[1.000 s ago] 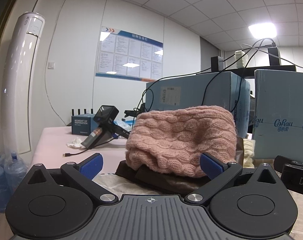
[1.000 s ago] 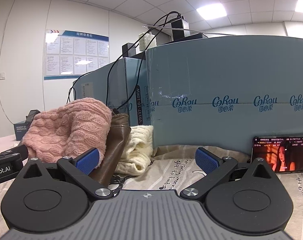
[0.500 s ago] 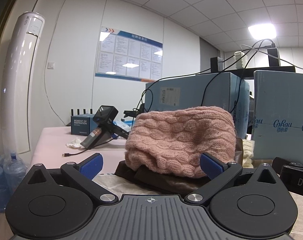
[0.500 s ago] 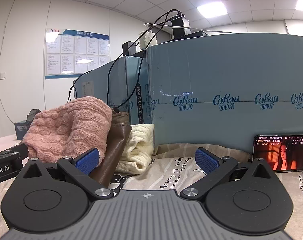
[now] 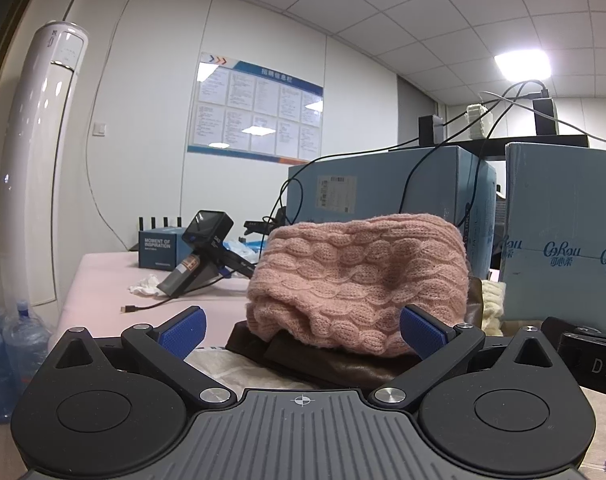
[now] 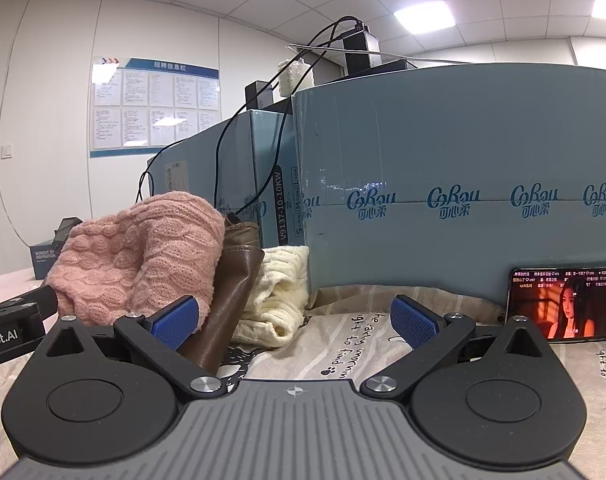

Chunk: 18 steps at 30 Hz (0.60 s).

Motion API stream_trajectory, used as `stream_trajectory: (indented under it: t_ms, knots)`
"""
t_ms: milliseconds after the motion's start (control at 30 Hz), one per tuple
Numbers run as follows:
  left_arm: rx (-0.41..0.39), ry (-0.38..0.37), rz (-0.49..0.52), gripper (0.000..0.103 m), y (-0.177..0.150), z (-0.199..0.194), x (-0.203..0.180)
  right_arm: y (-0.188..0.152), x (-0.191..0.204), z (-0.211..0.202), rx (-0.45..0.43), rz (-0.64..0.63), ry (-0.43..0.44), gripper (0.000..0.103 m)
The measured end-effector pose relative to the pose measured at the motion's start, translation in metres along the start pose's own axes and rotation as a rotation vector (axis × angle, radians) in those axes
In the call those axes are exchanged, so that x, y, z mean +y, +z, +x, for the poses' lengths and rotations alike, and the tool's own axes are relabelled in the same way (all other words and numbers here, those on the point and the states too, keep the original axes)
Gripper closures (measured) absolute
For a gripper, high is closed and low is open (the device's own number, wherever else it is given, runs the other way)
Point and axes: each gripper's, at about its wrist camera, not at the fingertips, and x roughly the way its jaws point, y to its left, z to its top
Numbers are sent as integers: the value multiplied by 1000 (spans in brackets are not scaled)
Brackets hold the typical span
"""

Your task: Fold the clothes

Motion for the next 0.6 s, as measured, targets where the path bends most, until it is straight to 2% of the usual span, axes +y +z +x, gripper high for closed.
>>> stream_trajectory:
  t_ms: [600]
  knots:
    - [1, -3, 0, 0, 0, 0, 0, 0, 0, 1, 6, 0, 2, 0]
